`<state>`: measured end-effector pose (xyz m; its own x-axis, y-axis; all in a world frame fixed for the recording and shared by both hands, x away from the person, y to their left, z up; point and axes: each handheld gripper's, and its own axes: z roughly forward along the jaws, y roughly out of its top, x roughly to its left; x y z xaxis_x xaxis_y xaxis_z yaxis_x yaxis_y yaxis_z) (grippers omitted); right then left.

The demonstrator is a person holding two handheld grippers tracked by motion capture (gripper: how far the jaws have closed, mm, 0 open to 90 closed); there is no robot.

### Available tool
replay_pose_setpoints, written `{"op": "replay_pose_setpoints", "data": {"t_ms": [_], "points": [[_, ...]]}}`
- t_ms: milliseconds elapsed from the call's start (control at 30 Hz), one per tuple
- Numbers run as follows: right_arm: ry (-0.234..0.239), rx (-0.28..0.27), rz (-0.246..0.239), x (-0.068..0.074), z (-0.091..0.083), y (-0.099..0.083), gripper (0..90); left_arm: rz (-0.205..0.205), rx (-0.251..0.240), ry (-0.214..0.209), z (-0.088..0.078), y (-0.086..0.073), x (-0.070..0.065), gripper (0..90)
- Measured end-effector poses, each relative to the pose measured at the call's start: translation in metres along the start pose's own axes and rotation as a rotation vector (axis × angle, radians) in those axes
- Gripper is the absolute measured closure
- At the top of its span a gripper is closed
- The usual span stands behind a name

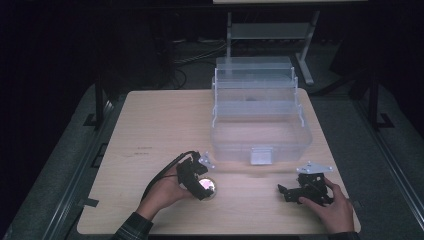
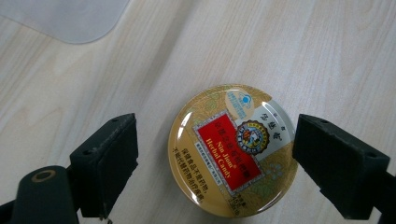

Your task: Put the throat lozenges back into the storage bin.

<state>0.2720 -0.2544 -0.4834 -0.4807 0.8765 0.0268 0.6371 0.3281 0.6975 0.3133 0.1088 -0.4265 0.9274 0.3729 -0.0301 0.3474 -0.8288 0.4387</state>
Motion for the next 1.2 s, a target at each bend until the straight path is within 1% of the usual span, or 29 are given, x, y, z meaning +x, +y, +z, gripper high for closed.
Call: {"op": "replay_pose_setpoints", "data": {"t_ms": [33, 67, 100, 133, 433, 533, 667, 800, 1200], "points": [[0.0, 0.0, 0.0, 0.0, 0.0, 0.0, 0.0, 0.0, 0.0, 0.0, 0.0, 0.0, 0.0, 13.7], [0.0, 0.0, 0.0, 0.0, 0.0, 0.0, 0.0, 0.012, 0.013, -0.002, 0.002, 0.001, 0.0, 13.7], [0.0, 0.0, 0.0, 0.0, 0.0, 0.0, 0.0, 0.012, 0.013, -0.002, 0.002, 0.001, 0.0, 13.7], [0.0, 0.0, 0.0, 0.0, 0.0, 0.0, 0.0, 0.019, 0.025, -0.002, 0.004, 0.002, -0.001, 13.7], [0.0, 0.0, -0.001, 0.0, 0.0, 0.0, 0.0, 0.021, 0.028, -0.014, 0.005, 0.004, -0.002, 13.4], [0.0, 0.0, 0.0, 0.0, 0.0, 0.0, 0.0, 0.025, 0.029, -0.033, 0.005, 0.005, -0.004, 13.3], [0.0, 0.0, 0.001, 0.0, 0.0, 0.0, 0.0, 0.034, 0.039, -0.04, 0.008, 0.005, -0.006, 13.1], [0.0, 0.0, 0.001, 0.0, 0.0, 0.0, 0.0, 0.041, 0.069, -0.033, 0.013, 0.004, -0.007, 13.1], [0.0, 0.0, 0.0, 0.0, 0.0, 0.0, 0.0, 0.056, 0.102, -0.03, 0.02, 0.003, -0.009, 13.4]]}}
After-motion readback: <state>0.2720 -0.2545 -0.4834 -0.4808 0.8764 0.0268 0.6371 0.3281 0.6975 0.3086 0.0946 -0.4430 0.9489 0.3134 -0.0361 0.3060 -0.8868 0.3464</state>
